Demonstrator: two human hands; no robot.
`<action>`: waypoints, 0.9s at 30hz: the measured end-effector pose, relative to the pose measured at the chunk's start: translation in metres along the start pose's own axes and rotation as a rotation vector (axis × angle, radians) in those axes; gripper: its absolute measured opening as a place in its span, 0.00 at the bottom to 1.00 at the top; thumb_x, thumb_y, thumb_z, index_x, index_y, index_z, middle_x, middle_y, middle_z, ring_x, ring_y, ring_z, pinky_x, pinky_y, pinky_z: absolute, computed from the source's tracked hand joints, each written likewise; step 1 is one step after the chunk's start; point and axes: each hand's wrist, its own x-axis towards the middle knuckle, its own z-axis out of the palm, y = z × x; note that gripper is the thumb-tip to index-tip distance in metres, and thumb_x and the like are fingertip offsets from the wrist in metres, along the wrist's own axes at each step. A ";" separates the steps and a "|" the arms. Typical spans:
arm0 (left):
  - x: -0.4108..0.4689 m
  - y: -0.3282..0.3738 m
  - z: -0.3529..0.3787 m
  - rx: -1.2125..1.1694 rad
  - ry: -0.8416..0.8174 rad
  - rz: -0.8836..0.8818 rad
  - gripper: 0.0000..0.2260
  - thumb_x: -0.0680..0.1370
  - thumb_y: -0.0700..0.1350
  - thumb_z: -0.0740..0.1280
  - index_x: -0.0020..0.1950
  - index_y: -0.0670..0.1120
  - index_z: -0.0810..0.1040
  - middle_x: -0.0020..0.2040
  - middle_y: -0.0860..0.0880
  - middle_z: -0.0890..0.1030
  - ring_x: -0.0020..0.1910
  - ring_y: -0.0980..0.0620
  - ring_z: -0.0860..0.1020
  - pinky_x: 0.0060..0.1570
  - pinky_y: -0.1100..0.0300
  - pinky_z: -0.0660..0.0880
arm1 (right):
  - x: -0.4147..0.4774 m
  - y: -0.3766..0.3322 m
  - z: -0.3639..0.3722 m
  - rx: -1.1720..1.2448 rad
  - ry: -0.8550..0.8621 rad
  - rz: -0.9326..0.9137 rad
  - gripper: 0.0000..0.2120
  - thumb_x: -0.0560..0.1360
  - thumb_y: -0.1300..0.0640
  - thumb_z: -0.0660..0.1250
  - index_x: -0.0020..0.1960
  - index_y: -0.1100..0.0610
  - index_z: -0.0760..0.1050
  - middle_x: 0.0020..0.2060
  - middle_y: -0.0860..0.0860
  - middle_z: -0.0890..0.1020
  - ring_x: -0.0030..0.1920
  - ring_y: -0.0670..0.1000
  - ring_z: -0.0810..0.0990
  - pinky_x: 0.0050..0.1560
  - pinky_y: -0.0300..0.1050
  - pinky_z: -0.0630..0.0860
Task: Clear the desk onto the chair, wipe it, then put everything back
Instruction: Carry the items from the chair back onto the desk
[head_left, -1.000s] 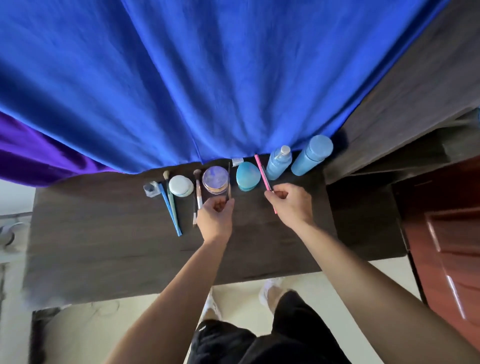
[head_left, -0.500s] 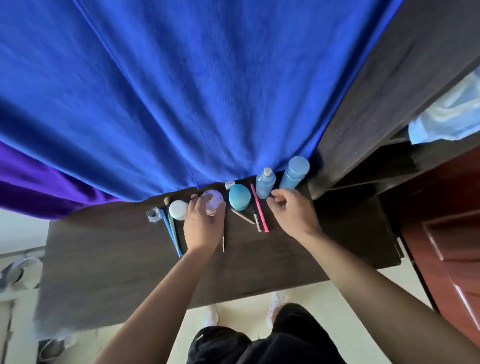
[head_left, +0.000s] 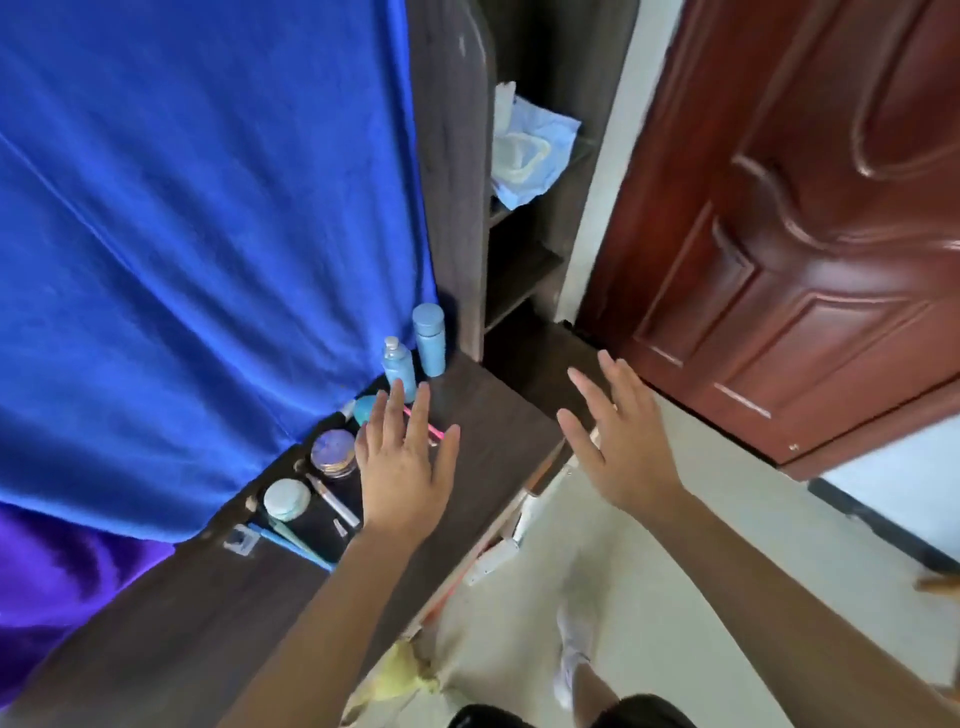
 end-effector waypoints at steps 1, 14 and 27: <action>-0.003 0.019 0.003 -0.020 -0.018 0.044 0.29 0.80 0.58 0.57 0.75 0.43 0.70 0.75 0.38 0.68 0.75 0.35 0.65 0.68 0.36 0.66 | -0.014 0.013 -0.015 -0.036 0.036 0.024 0.25 0.82 0.42 0.56 0.75 0.51 0.69 0.78 0.58 0.63 0.78 0.60 0.59 0.73 0.59 0.62; -0.081 0.340 0.106 -0.043 -0.260 0.631 0.30 0.81 0.62 0.50 0.79 0.47 0.62 0.80 0.41 0.58 0.79 0.39 0.56 0.73 0.36 0.59 | -0.238 0.234 -0.186 -0.164 0.312 0.551 0.29 0.83 0.39 0.52 0.80 0.50 0.59 0.81 0.54 0.55 0.81 0.56 0.49 0.78 0.60 0.54; -0.249 0.690 0.249 -0.221 -0.448 1.015 0.29 0.83 0.56 0.59 0.80 0.45 0.59 0.81 0.41 0.54 0.80 0.40 0.54 0.75 0.39 0.55 | -0.473 0.462 -0.354 -0.272 0.397 1.010 0.31 0.82 0.35 0.47 0.81 0.49 0.56 0.81 0.55 0.54 0.80 0.59 0.50 0.78 0.62 0.53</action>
